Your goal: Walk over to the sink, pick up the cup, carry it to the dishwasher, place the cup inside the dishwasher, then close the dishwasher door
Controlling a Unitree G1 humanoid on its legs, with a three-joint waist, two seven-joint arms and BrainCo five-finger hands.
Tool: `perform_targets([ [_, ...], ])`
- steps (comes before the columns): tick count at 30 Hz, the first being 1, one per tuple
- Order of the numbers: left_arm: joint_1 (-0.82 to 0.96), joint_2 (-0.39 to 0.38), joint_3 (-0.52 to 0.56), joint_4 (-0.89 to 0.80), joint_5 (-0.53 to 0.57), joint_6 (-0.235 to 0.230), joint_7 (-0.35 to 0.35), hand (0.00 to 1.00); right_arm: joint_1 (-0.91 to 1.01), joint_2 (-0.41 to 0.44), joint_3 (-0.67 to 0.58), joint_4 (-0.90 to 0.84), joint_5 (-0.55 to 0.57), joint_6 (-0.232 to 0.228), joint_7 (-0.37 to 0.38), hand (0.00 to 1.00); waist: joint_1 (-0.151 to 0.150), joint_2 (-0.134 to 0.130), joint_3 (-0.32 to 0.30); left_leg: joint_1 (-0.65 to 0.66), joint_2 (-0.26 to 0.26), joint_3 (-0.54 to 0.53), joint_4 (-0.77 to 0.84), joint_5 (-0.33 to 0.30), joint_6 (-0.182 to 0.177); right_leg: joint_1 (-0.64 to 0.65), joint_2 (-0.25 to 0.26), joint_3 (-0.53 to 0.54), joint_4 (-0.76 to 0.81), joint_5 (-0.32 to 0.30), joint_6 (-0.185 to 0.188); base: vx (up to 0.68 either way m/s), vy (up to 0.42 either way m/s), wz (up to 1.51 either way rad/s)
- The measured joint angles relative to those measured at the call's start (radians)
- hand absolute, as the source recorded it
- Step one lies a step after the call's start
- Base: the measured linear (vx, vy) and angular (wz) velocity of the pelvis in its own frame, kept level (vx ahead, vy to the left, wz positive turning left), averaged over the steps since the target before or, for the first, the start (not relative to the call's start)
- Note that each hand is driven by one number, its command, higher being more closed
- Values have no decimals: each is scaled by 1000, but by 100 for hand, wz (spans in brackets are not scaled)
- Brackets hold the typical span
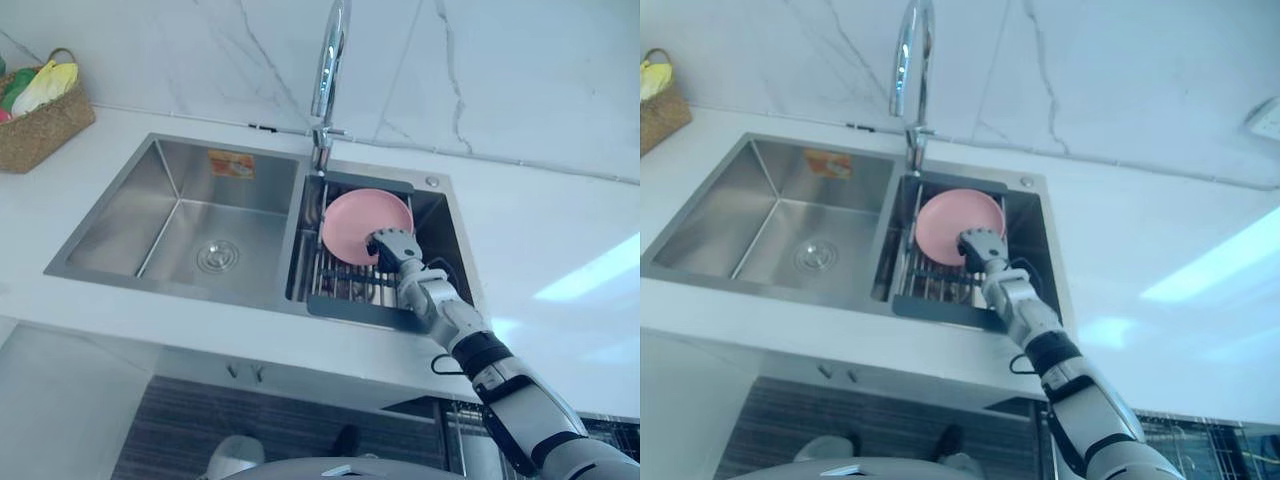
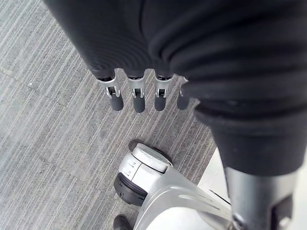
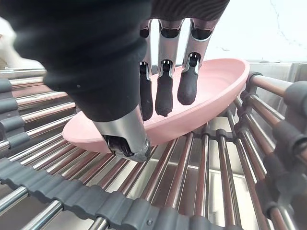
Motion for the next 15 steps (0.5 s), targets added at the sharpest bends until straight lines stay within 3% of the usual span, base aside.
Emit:
perform_targets([
  [7, 0, -1, 0, 0, 12, -6, -2, 0, 0, 0, 8, 0, -29, -4, -30, 100, -1, 1, 5, 0, 0, 1, 0, 0, 0, -1, 0, 1, 0, 0, 0, 0, 0, 0],
  [15, 0, -2, 1, -1, 12, -7, -1, 0, -4, -8, 8, -11, -27, -45, -60, 100, -4, 4, 12, -2, 1, 2, 2, 0, 0, -4, 1, 1, 0, -3, 4, 0, 0, 0],
])
